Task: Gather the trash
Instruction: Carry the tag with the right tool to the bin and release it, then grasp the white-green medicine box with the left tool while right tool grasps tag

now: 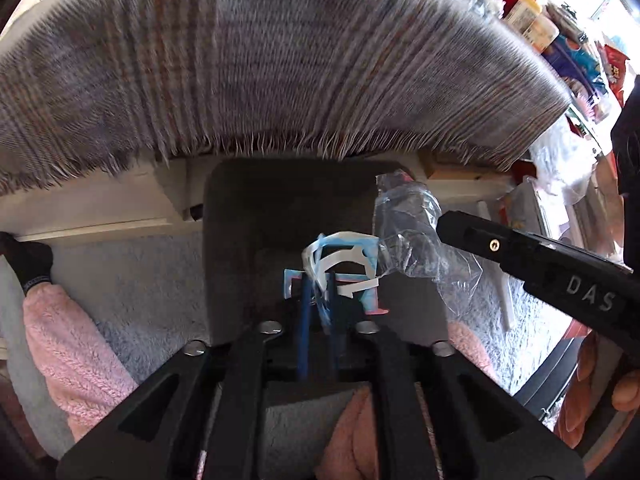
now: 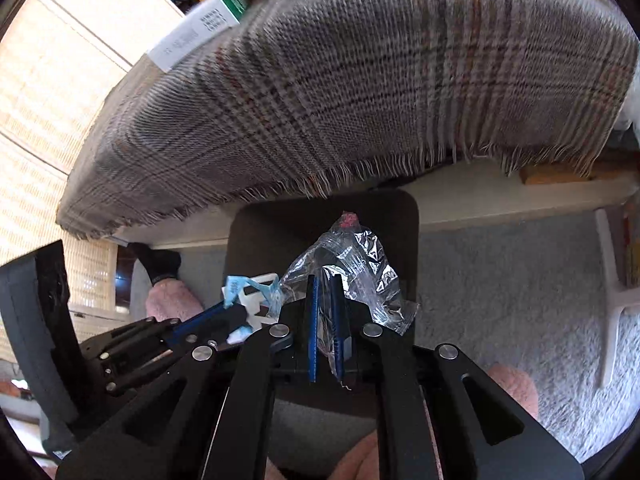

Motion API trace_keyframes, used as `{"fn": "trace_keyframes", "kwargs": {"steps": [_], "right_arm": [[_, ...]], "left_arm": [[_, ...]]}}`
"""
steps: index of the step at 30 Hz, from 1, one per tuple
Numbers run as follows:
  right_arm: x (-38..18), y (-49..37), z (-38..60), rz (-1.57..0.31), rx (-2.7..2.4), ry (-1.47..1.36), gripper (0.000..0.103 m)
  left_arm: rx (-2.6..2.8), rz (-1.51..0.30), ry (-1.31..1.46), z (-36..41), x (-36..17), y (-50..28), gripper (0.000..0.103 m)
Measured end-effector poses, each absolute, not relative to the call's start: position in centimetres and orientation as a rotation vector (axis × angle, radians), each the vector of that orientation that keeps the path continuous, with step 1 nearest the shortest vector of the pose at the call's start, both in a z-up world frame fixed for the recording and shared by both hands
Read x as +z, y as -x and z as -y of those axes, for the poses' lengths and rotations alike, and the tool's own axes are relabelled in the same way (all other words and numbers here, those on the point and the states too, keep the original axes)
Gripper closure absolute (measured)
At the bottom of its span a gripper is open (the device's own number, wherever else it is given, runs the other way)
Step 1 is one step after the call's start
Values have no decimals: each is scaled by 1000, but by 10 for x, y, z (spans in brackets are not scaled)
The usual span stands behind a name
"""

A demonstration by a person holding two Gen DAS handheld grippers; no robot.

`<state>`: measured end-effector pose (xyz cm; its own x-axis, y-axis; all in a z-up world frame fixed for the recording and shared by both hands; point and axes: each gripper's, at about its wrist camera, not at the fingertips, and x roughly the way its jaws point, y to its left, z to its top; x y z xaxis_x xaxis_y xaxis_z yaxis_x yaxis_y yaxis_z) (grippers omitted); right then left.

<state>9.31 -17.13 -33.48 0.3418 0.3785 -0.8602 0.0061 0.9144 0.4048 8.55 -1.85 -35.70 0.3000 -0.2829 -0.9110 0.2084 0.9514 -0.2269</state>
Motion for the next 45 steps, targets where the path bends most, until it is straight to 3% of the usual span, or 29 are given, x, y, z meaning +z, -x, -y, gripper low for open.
{"fn": "trace_keyframes", "kwargs": {"steps": [1,3,5,6,9,11,13,16,23,30,32,33,37,44,45], "right_arm": [[-338,-95,170,-1211,247,-366,92],[-341,-98,169,-1221,237,-359,89],[-341,-100,171,-1216,230,-369,59],[-339,-99,173,-1209,229,-387,34],[-327,-96,184,-1168,207,-418,31],[-312,-92,194,-1131,189,-409,28],[-290,-90,202,-1076,157,-371,14],[-254,-89,217,-978,116,-319,3],[-208,-108,237,-870,96,-273,3],[-205,-133,235,-849,115,-194,4],[-209,-140,231,-844,130,-168,12],[-210,-144,229,-841,141,-157,22],[-221,-165,218,-865,187,-143,47],[-238,-193,208,-884,212,-101,64],[-238,-194,207,-878,210,-89,70]], "left_arm": [[-325,-1221,68,19,-360,-86,69],[-320,-1202,54,18,-359,-86,56],[-308,-1189,38,17,-355,-85,53],[-309,-1186,38,15,-354,-85,49],[-292,-1165,46,8,-343,-83,42],[-281,-1148,75,2,-333,-81,31],[-263,-1123,79,-2,-320,-77,20],[-237,-1073,71,-3,-297,-78,10],[-187,-1018,78,-8,-245,-97,8],[-149,-955,40,2,-201,-139,8],[-157,-936,34,8,-194,-152,8],[-152,-933,28,10,-192,-158,8],[-146,-939,32,19,-191,-180,8],[-152,-966,14,37,-200,-210,8],[-151,-970,10,40,-203,-213,8]]}}
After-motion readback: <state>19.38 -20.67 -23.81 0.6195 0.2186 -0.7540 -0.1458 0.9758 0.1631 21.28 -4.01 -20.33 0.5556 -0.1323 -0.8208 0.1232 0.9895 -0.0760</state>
